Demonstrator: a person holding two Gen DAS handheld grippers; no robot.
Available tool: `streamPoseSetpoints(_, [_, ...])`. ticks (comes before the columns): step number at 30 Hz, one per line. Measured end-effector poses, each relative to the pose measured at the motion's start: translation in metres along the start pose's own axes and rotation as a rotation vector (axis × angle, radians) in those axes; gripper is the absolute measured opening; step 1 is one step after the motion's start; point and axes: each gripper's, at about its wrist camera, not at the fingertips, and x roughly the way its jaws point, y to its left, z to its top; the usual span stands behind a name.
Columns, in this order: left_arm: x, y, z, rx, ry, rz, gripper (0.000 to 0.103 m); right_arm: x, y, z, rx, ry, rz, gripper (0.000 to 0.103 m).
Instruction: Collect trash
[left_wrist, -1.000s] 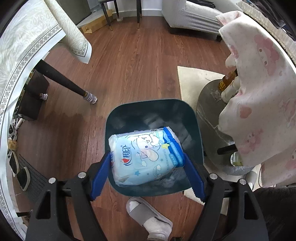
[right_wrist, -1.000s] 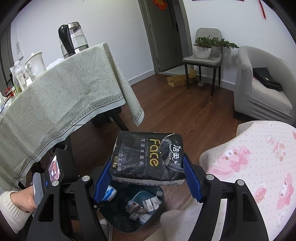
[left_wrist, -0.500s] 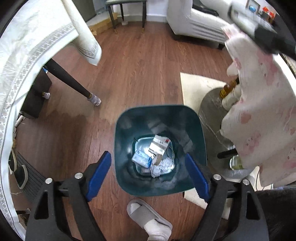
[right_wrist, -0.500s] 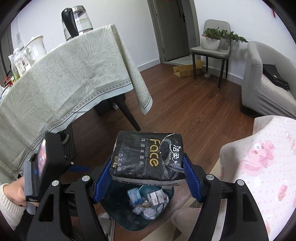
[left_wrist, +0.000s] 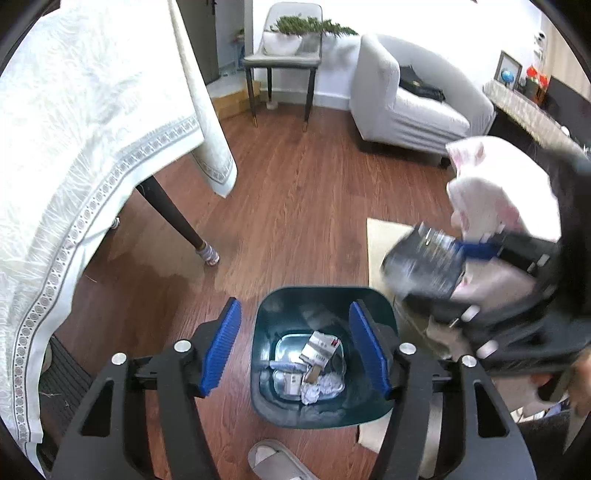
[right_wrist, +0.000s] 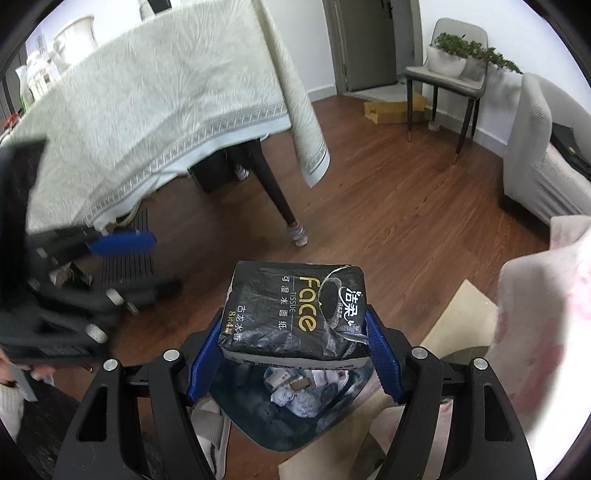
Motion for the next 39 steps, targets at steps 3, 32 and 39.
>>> streamPoseSetpoints(3, [-0.010,0.003,0.007,-0.024,-0.035,0.001,0.058,0.013,0.004,-0.006,-0.003,0.032,0.007,0.072])
streamPoseSetpoints(32, [-0.090,-0.049,0.048,-0.004,-0.299,-0.017,0.044,0.006,0.030,-0.044,-0.094,0.074,0.020,0.082])
streamPoseSetpoints(39, [-0.123,-0.084,0.063,0.016,-0.362,-0.052,0.049,-0.074,0.028,-0.037,-0.091,-0.058,0.019,0.078])
